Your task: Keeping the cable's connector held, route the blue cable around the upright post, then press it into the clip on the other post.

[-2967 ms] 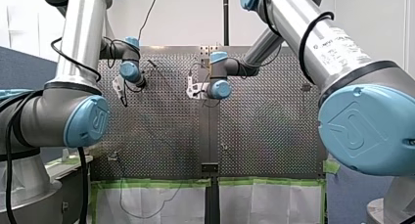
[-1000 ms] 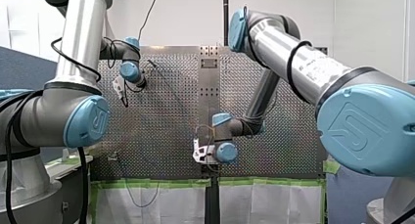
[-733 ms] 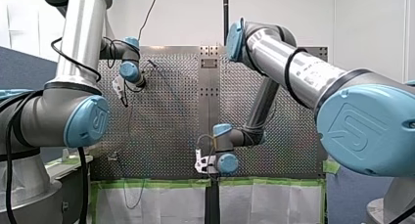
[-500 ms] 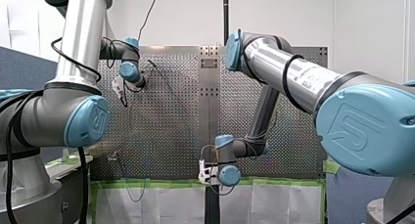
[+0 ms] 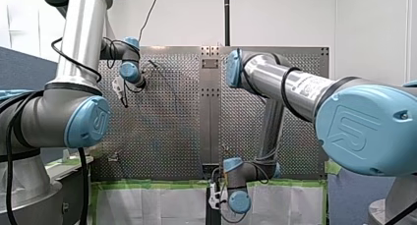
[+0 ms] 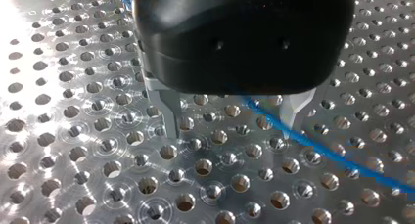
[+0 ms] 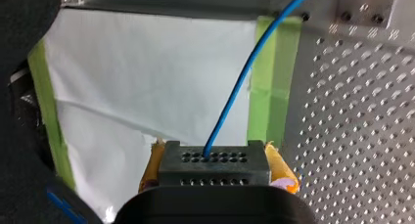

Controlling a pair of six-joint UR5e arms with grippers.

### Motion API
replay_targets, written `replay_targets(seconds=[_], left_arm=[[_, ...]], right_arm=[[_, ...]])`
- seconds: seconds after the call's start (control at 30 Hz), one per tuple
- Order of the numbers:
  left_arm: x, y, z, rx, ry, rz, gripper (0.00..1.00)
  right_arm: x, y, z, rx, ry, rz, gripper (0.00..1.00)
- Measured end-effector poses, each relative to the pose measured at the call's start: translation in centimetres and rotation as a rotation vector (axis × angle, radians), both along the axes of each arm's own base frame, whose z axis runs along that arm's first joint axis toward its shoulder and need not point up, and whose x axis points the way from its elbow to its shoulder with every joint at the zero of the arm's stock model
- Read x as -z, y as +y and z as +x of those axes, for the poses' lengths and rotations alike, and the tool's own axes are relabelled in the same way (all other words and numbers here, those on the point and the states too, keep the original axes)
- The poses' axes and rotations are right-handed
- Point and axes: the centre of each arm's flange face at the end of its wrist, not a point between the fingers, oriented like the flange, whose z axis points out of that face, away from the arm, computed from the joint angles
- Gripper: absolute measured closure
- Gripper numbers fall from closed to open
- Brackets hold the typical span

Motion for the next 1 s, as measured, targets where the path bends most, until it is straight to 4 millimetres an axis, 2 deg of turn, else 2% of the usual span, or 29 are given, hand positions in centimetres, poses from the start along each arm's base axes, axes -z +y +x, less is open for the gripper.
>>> replay_targets(seconds=[0.47, 1.0], left_arm=[[0.0, 0.0, 0.0, -0.002, -0.001, 0.0, 0.0], [0.0, 0.1, 0.0, -0.007, 0.004, 0.0, 0.0]], right_arm=[[0.2, -1.4, -3.2, 0.063, -0.032, -0.038, 1.0], [-5.7, -2.1, -5.0, 0.096, -0.1, -0.147, 1.0]])
